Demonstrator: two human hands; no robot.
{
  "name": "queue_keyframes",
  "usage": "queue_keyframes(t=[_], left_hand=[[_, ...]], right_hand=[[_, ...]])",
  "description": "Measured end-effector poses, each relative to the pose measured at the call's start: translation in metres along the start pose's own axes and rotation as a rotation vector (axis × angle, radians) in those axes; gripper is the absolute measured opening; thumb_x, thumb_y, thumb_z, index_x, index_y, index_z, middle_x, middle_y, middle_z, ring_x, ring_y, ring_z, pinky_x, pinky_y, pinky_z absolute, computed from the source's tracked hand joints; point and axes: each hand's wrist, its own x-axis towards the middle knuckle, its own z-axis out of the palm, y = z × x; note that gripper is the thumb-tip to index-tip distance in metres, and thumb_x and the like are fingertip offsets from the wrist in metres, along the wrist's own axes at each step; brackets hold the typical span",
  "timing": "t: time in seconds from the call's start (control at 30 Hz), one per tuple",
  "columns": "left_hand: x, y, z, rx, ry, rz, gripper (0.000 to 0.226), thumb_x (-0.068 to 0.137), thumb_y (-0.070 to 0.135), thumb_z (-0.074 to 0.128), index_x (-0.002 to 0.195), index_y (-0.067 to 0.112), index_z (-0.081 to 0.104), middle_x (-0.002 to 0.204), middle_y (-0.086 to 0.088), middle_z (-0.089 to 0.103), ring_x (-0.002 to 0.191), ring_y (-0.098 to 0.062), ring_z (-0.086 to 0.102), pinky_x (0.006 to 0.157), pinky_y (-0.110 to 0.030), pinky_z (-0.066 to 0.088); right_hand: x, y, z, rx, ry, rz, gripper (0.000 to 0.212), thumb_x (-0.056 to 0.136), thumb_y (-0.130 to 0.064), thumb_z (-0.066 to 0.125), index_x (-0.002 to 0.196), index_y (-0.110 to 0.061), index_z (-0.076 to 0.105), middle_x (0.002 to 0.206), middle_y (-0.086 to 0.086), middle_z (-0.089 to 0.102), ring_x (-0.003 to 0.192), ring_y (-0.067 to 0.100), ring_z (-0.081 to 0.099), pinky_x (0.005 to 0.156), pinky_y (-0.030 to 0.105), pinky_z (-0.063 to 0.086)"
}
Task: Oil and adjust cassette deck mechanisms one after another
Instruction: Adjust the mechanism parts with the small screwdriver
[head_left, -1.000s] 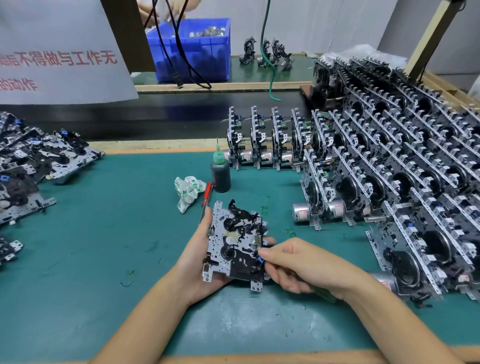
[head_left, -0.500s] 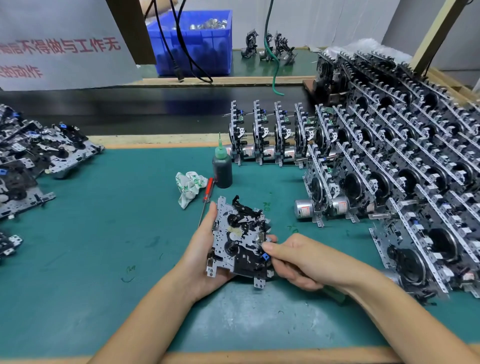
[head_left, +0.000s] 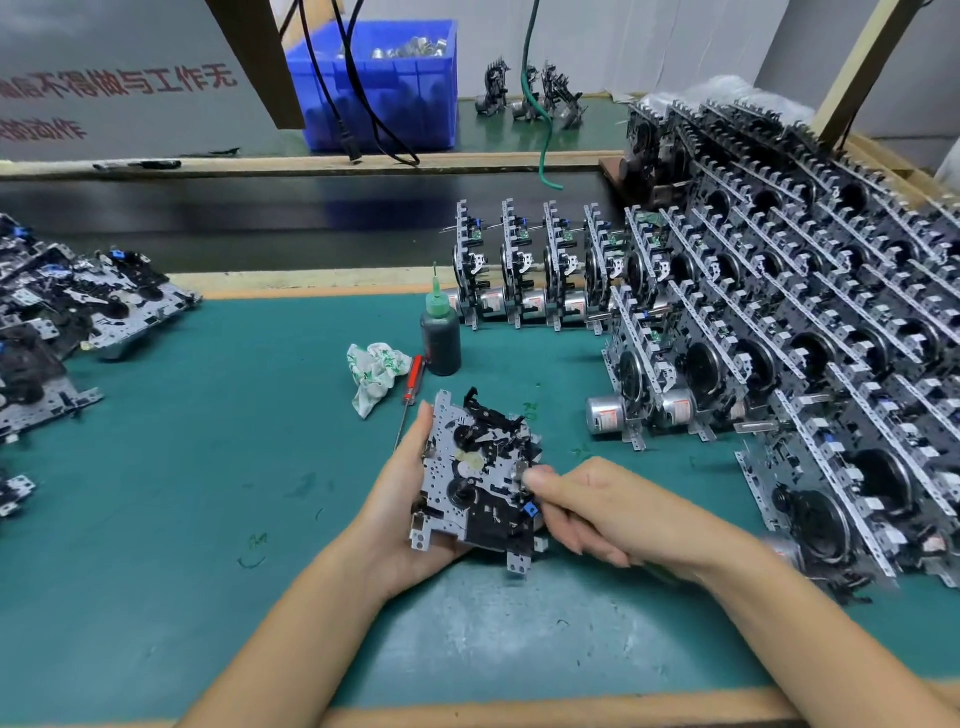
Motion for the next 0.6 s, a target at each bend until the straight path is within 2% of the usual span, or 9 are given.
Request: queue_keyframes(t=[0.07,0.17,0.27,0.33,0.4,0.47,0.5,0.6], left_hand=[[0.0,0.001,-0.001,0.016,-0.014,-0.006,0.069,0.083,0.066,0.036,0.097,0.012,0.076,0.114,-0.015,0.068,0.101,-0.029,0.067,0.085,-0.041,0.051],[-0.002,0.001,-0.001,0.009,-0.033,-0.016,0.07,0.085,0.066,0.032,0.103,0.013,0.075,0.118,-0.014,0.066,0.104,-0.029,0.066,0.088,-0.043,0.052],[-0.002,0.001,-0.002,0.009,-0.054,-0.015,0.069,0.085,0.066,0.033,0.105,0.014,0.074,0.119,-0.013,0.066,0.104,-0.028,0.066,0.089,-0.041,0.052],[-0.002,0.0,-0.001,0.006,-0.062,-0.015,0.069,0.084,0.065,0.034,0.104,0.013,0.074,0.118,-0.014,0.066,0.102,-0.028,0.067,0.083,-0.04,0.055],[-0.002,0.0,0.0,0.008,-0.062,-0.023,0.069,0.084,0.065,0.034,0.103,0.013,0.075,0.117,-0.013,0.067,0.101,-0.028,0.067,0.081,-0.039,0.056],[-0.002,0.001,-0.002,0.009,-0.061,-0.029,0.07,0.085,0.066,0.032,0.102,0.014,0.075,0.117,-0.013,0.067,0.101,-0.027,0.067,0.083,-0.039,0.056],[-0.001,0.001,-0.002,0.01,-0.06,-0.029,0.07,0.085,0.066,0.032,0.102,0.014,0.075,0.117,-0.013,0.067,0.101,-0.027,0.067,0.085,-0.039,0.055],[0.0,0.002,-0.005,0.024,-0.062,-0.033,0.068,0.083,0.066,0.036,0.103,0.015,0.075,0.118,-0.013,0.067,0.103,-0.028,0.067,0.097,-0.045,0.047]], right_hand=[[-0.001,0.005,0.001,-0.056,0.159,-0.066,0.05,0.088,-0.054,0.045,0.055,-0.018,0.054,0.031,-0.007,0.039,0.03,0.007,0.032,0.047,0.015,0.034],[0.003,0.007,0.0,-0.191,0.364,-0.216,0.024,0.078,-0.046,0.067,0.076,-0.023,0.059,0.039,-0.006,0.045,0.038,0.004,0.039,0.048,0.017,0.033],[0.006,0.004,0.0,-0.209,0.348,-0.26,0.017,0.077,-0.032,0.075,0.082,-0.023,0.061,0.041,-0.005,0.048,0.041,0.002,0.041,0.05,0.011,0.033],[0.008,0.003,-0.002,-0.192,0.309,-0.247,0.016,0.077,-0.03,0.076,0.085,-0.022,0.064,0.041,-0.005,0.05,0.041,0.003,0.042,0.051,0.011,0.033],[0.009,0.002,-0.005,-0.167,0.26,-0.217,0.015,0.077,-0.03,0.075,0.086,-0.023,0.065,0.041,-0.004,0.051,0.043,0.006,0.043,0.056,0.02,0.039],[0.009,0.0,-0.007,-0.156,0.219,-0.191,0.013,0.077,-0.027,0.076,0.085,-0.025,0.066,0.041,-0.003,0.051,0.043,0.008,0.045,0.064,0.036,0.048],[0.009,-0.002,-0.008,-0.167,0.209,-0.188,0.013,0.077,-0.027,0.076,0.084,-0.026,0.066,0.041,-0.003,0.052,0.043,0.007,0.047,0.067,0.038,0.051],[0.007,-0.01,-0.011,-0.304,0.194,-0.197,0.013,0.076,-0.035,0.076,0.083,-0.03,0.066,0.045,-0.008,0.058,0.044,0.0,0.049,0.062,0.027,0.045]])
